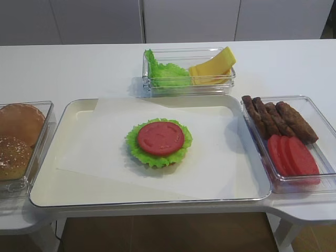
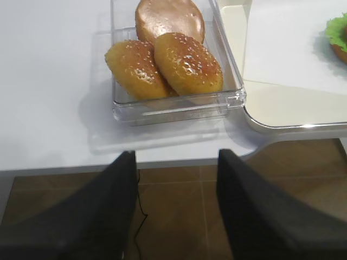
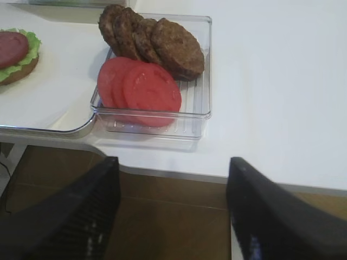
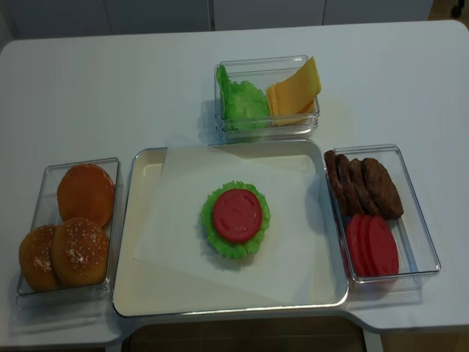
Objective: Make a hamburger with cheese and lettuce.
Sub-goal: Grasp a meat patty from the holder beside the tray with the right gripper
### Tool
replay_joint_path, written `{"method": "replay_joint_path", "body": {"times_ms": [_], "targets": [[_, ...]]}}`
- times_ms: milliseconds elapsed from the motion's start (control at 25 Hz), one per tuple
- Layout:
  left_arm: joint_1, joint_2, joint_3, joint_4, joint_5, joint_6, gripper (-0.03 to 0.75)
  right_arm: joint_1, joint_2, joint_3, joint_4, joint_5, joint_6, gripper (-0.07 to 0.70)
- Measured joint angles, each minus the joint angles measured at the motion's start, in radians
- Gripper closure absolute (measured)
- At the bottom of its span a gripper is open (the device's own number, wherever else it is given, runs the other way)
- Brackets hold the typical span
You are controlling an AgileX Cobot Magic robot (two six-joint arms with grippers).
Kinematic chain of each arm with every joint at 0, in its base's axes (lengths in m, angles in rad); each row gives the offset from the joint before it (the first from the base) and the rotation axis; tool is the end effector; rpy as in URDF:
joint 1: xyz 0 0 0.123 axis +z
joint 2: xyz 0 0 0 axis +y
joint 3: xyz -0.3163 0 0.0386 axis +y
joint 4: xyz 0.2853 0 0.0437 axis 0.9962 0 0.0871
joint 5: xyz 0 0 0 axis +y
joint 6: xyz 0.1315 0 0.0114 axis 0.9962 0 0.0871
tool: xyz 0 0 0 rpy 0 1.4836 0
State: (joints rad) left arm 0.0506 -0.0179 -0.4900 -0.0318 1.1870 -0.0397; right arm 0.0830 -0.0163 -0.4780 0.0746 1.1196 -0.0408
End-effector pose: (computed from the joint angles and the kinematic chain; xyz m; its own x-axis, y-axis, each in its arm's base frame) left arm 0.0207 -0.0028 0.2592 -0.5550 -0.0797 -0.8280 -0.0548 0.9967 -0.0592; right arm 0.0258 0.0110 0.2628 -0.5086 -0.0505 -0.8595 -0.1443 0.9892 0.0272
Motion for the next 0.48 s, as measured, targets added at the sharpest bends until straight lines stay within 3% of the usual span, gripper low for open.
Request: {"method": "replay_joint_path", "body": {"times_ms": [480], "targets": [[0.0, 0.0, 0.0, 0.0, 0.0, 0.0, 0.358, 0.0, 0.0, 0.0, 0.0, 0.0, 0.0, 0.164]]}}
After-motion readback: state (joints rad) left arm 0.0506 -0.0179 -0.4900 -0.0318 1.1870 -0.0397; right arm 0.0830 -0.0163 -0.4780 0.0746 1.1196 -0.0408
